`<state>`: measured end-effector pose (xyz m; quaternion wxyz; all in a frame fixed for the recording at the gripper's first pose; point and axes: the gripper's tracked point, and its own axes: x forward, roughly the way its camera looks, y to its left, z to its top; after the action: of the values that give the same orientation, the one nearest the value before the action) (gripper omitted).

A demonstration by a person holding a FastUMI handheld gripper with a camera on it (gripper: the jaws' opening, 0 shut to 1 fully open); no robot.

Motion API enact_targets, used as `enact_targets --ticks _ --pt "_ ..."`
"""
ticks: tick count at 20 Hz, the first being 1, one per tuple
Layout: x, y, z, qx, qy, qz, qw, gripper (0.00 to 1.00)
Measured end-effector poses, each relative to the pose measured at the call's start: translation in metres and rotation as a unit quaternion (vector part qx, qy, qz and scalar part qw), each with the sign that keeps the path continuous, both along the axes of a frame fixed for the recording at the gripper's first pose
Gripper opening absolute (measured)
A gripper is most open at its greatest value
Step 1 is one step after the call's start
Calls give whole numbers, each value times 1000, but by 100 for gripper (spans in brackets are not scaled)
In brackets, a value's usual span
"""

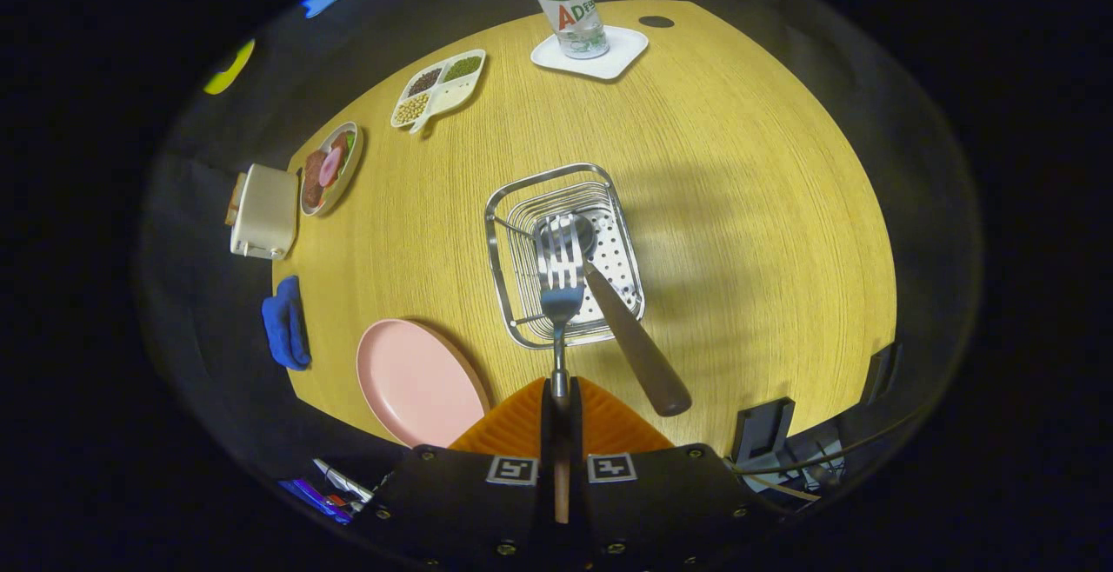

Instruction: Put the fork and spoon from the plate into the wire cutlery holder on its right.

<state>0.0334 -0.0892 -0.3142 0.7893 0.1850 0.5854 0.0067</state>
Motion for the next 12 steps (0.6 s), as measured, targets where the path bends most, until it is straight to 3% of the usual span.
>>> enact_targets --ticks 12 --pt "-1 -4 6 16 33 -8 999 9"
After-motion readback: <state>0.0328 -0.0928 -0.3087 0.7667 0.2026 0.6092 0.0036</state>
